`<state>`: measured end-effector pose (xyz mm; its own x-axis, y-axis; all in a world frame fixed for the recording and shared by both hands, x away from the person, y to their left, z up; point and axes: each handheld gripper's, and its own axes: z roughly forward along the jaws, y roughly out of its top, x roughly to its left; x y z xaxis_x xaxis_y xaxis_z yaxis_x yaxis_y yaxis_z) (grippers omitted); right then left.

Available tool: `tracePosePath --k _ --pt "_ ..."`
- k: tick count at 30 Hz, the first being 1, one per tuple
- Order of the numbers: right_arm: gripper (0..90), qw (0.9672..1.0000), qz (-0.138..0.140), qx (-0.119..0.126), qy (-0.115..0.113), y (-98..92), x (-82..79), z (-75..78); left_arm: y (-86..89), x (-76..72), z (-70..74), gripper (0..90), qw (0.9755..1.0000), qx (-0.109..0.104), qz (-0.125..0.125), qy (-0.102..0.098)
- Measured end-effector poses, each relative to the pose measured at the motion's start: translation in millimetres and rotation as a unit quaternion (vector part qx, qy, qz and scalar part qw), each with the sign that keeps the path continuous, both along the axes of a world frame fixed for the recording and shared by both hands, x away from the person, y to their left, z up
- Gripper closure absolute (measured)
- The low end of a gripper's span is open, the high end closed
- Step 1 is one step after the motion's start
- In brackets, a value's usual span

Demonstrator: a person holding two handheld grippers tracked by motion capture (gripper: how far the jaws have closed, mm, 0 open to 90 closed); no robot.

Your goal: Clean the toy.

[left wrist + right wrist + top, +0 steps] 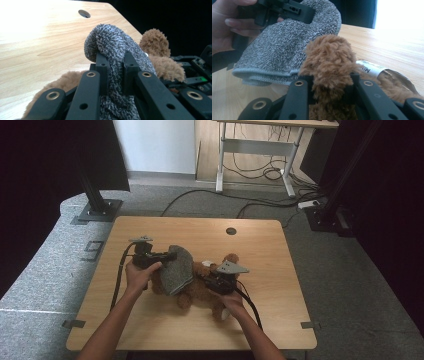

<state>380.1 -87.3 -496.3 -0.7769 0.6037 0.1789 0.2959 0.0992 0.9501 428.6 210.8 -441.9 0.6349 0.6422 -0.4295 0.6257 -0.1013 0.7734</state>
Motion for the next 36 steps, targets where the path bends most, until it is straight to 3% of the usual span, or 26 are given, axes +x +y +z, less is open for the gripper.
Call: tracePosePath --k 8,16,21,30,36 --pt "71.5 1.0000 -0.008 -0.002 0.003 -2.6 -0.2 -2.2 11.3 -9.4 5.8 79.7 0.9987 0.042 0.020 -0.023" --pt "71.4 0.9999 -0.009 0.003 0.009 -5.6 -1.6 -4.5 36.3 -19.0 13.5 80.0 0.9962 0.058 0.051 -0.039" --pt "71.6 0.9999 -0.008 0.003 0.006 -5.2 -8.2 -6.9 52.9 -22.6 14.9 79.9 0.9959 0.055 0.062 -0.035" --pt "71.9 1.0000 -0.006 0.001 0.007 -7.6 -16.4 -11.3 51.5 -30.2 31.2 79.9 0.9960 0.037 0.059 -0.057" --pt "71.9 0.9999 -0.007 0.003 0.009 -6.6 -16.4 -11.5 30.9 -35.6 39.1 79.8 0.9978 0.012 0.018 -0.062"
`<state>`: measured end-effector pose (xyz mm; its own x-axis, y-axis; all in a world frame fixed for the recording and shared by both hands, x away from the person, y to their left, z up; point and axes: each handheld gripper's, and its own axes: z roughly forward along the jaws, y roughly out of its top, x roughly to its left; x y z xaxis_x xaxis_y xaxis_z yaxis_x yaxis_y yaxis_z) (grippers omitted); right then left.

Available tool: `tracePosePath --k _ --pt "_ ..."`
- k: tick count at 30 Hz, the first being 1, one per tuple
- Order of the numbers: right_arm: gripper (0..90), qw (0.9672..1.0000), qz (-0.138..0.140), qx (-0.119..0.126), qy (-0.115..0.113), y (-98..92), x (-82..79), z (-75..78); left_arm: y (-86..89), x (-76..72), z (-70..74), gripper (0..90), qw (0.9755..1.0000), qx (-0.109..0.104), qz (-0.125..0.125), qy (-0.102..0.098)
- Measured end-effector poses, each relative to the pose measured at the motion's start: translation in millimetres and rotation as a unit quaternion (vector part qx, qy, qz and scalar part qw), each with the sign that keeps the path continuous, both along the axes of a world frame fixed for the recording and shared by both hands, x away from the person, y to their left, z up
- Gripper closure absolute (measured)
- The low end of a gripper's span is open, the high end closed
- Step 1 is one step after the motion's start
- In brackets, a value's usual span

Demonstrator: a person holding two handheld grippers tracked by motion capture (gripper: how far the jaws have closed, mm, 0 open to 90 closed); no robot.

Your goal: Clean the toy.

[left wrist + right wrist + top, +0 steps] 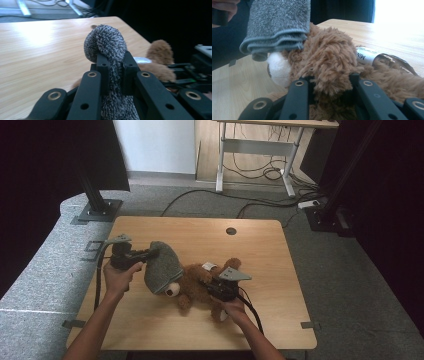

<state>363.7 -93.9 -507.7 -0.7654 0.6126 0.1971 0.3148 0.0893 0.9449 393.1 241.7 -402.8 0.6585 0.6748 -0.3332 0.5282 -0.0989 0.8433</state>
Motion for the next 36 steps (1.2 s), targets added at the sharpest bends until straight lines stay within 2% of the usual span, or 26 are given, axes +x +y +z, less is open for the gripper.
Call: tracePosePath --k 4,6,8,12,14,16,20,26,30,34,36 --pt "71.8 1.0000 -0.001 -0.001 -0.001 0.5 -0.9 0.2 -26.7 -1.6 4.5 79.7 0.9995 0.003 -0.030 -0.007" --pt "71.8 1.0000 -0.001 0.001 0.000 0.5 -1.3 0.2 -37.1 -0.5 4.7 79.7 0.9990 -0.007 -0.043 -0.004" --pt "71.8 1.0000 -0.001 0.001 -0.001 0.5 -1.4 0.0 -45.4 0.7 3.3 79.6 0.9987 -0.007 -0.050 -0.002" --pt "71.8 1.0000 0.001 0.001 -0.001 0.6 -2.1 -0.1 -60.6 6.0 -7.5 79.5 0.9984 -0.002 -0.056 0.010" --pt "71.8 1.0000 0.003 0.002 -0.002 1.1 -3.0 -0.3 -66.4 9.6 -14.3 79.4 0.9978 -0.006 -0.061 0.023" --pt "71.8 1.0000 0.007 0.000 -0.004 2.1 -4.3 -0.5 -73.1 12.8 -21.3 79.4 0.9975 0.001 -0.064 0.031" --pt "71.9 0.9999 0.012 -0.004 -0.007 3.2 -7.1 -0.8 -76.5 17.9 -35.5 79.3 0.9965 0.021 -0.062 0.052" --pt "70.8 0.9997 0.023 -0.008 -0.008 2.9 -15.8 -2.1 -68.3 18.3 -54.2 79.5 0.9950 0.017 -0.055 0.081" --pt "61.0 0.9992 0.023 -0.027 -0.020 1.0 -21.4 1.5 -68.9 15.4 -57.5 79.8 0.9943 0.021 -0.059 0.086" --pt "47.0 0.9994 0.022 -0.018 -0.022 -9.7 -27.4 10.7 -69.0 13.5 -58.1 80.1 0.9942 0.027 -0.059 0.086" --pt "39.8 0.9997 -0.001 -0.011 -0.022 -21.3 -29.8 19.1 -68.0 12.7 -58.9 80.2 0.9942 0.025 -0.059 0.086"
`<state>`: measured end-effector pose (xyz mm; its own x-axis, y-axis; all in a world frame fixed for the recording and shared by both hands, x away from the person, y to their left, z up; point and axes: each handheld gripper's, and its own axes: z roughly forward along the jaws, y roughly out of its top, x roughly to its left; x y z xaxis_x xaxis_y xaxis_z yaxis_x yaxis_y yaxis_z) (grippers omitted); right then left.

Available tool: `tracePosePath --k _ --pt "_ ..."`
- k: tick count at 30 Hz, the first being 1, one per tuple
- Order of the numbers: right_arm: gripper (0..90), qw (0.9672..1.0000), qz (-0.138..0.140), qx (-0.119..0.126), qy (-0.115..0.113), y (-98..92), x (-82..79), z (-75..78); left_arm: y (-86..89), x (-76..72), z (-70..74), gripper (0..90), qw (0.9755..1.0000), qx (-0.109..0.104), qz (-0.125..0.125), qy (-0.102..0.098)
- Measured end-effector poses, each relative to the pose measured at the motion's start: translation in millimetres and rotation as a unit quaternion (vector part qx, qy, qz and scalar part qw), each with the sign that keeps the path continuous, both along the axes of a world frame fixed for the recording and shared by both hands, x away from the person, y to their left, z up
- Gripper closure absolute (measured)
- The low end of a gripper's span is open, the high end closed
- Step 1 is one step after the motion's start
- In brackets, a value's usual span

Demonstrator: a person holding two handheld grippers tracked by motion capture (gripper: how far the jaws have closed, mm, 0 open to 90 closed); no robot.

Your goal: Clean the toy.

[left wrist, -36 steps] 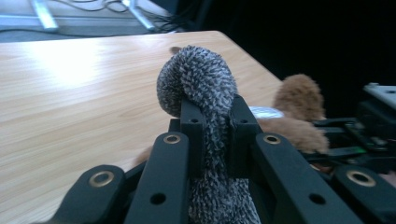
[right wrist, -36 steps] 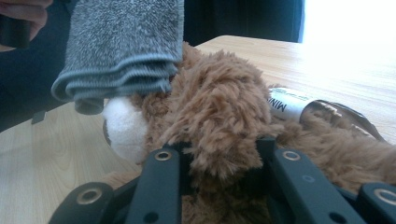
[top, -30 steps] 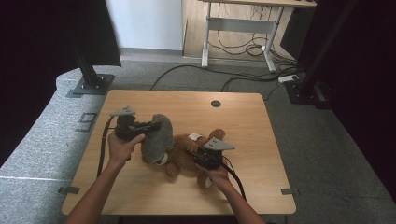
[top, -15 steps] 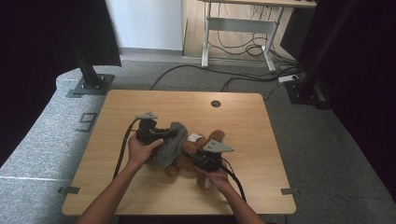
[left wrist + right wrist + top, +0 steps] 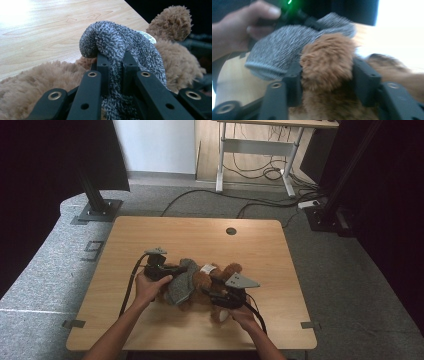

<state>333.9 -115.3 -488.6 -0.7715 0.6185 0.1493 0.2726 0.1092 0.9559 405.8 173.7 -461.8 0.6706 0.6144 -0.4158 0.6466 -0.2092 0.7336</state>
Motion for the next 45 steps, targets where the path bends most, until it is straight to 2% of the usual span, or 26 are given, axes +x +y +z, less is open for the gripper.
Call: tracePosePath --k 2,3,6,9,11,14,16,19,22,24,27,31,35,38,41,45 --pt "39.7 0.9998 -0.015 0.015 0.000 -10.1 0.3 6.5 0.5 -0.7 -1.0 80.2 1.0000 -0.001 0.001 -0.002" --pt "39.7 0.9998 -0.015 0.015 0.000 -10.1 0.3 6.5 0.9 -1.0 -1.3 80.2 1.0000 -0.002 0.000 -0.001" --pt "39.4 0.9976 -0.064 0.026 -0.002 -25.0 5.4 19.3 0.9 -3.5 -1.5 80.2 1.0000 -0.003 0.000 -0.003" --pt "34.8 0.9933 -0.116 0.007 -0.003 -37.5 16.8 31.0 1.7 -5.6 -1.6 80.2 1.0000 -0.004 0.001 -0.004" --pt "31.8 0.9914 -0.129 0.012 0.019 -46.1 25.2 31.8 2.5 -6.7 -1.9 80.2 1.0000 -0.007 0.001 -0.003" --pt "27.6 0.9910 -0.121 0.004 0.058 -52.4 33.4 22.5 3.7 -10.0 -1.8 80.2 1.0000 -0.009 -0.001 -0.003" --pt "26.8 0.9914 -0.101 0.004 0.083 -50.7 33.2 12.7 4.6 -12.1 -1.6 80.2 0.9999 -0.010 -0.001 -0.003" --pt "29.1 0.9924 -0.070 -0.010 0.101 -41.9 28.1 0.8 5.4 -16.3 -0.5 80.2 0.9999 -0.012 -0.003 -0.004" --pt "39.8 0.9935 -0.042 -0.026 0.103 -33.1 24.6 -7.7 7.2 -20.1 2.9 80.0 0.9999 -0.013 -0.005 -0.006" --pt "45.8 0.9938 -0.033 -0.032 0.101 -30.5 23.3 -10.3 10.4 -21.7 7.6 79.9 0.9998 -0.020 -0.005 -0.009" --pt "55.8 0.9946 -0.027 -0.039 0.092 -29.1 22.3 -10.9 14.9 -23.5 20.7 79.8 0.9988 -0.047 -0.009 -0.011" --pt "61.4 0.9947 -0.030 -0.043 0.088 -28.1 22.9 -10.5 8.0 -24.5 38.5 79.6 0.9982 -0.051 -0.022 -0.023" --pt "64.1 0.9955 -0.030 -0.050 0.075 -26.3 21.8 -9.9 -7.5 -23.7 52.5 79.5 0.9968 -0.061 -0.041 -0.032" --pt "64.8 0.9955 -0.029 -0.051 0.074 -25.8 21.9 -10.3 -24.2 -22.9 59.8 79.5 0.9944 -0.078 -0.066 -0.030" --pt "65.2 0.9958 -0.027 -0.051 0.071 -24.7 22.0 -10.8 -47.8 -24.1 59.5 79.4 0.9939 -0.063 -0.086 -0.026" --pt "65.4 0.9958 -0.026 -0.053 0.070 -24.6 21.7 -11.0 -76.8 -23.7 49.3 79.2 0.9933 -0.044 -0.106 -0.016"
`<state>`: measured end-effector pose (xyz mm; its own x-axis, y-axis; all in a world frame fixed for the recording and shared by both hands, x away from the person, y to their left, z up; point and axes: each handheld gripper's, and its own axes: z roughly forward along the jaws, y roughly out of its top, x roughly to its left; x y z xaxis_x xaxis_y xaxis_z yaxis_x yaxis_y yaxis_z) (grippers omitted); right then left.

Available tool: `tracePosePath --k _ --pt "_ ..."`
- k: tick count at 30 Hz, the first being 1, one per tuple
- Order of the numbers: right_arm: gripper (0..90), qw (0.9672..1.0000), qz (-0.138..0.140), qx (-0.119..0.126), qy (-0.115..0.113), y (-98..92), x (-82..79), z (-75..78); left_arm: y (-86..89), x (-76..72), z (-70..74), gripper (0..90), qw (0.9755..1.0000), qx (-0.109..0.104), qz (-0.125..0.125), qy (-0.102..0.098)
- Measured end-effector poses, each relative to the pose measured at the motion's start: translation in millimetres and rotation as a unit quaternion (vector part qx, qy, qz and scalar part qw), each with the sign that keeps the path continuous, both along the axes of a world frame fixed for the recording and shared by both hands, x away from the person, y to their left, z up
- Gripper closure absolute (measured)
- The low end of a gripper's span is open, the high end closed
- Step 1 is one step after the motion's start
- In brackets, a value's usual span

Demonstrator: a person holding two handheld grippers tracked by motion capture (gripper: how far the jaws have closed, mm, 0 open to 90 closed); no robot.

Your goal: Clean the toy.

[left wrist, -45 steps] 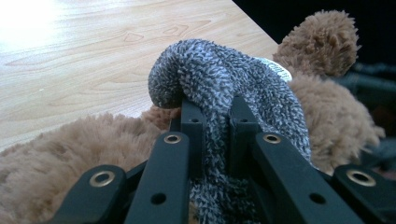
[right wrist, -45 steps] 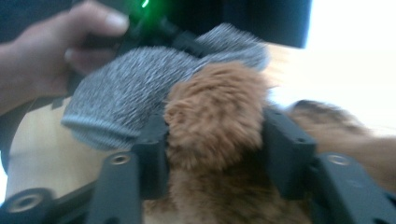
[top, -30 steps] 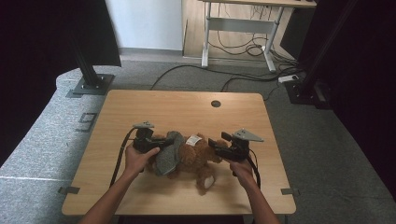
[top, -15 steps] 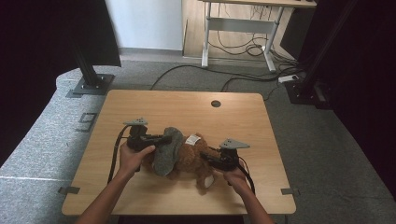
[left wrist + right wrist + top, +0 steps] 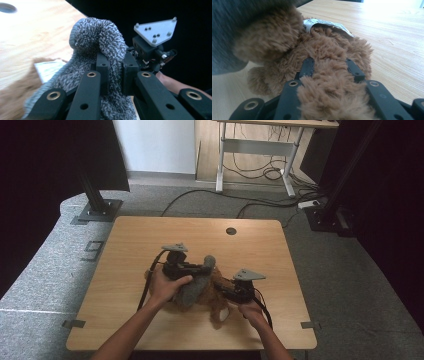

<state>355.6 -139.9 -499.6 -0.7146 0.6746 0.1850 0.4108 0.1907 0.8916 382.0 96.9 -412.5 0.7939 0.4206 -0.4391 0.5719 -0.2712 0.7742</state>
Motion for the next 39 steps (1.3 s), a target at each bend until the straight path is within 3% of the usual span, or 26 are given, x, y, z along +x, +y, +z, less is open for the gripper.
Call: tracePosePath --k 3,9,17,23,34,39 --pt "65.5 1.0000 0.002 0.000 0.000 -0.7 -0.5 -0.6 -12.0 3.3 -9.2 79.1 0.9999 0.016 0.001 0.006" --pt "65.6 1.0000 0.003 -0.001 -0.005 0.1 -1.0 -1.2 -15.7 13.3 -26.4 79.3 0.9982 0.054 0.008 0.024" --pt "66.2 0.9999 0.002 -0.008 -0.011 2.5 -3.0 -0.9 -15.2 13.1 -25.6 80.2 0.9948 0.098 0.024 0.012" --pt "67.0 0.9998 -0.002 -0.010 -0.018 0.6 -3.9 -1.0 -4.9 10.2 -28.0 80.7 0.9935 0.109 0.033 0.006" --pt "68.0 0.9998 0.003 -0.006 -0.019 0.2 -2.6 -3.0 53.1 9.9 -29.4 80.7 0.9937 0.084 0.070 0.025" --pt "68.0 0.9998 0.003 -0.003 -0.017 0.6 -1.7 -4.4 46.9 4.3 -29.6 80.4 0.9944 0.089 0.055 0.016"
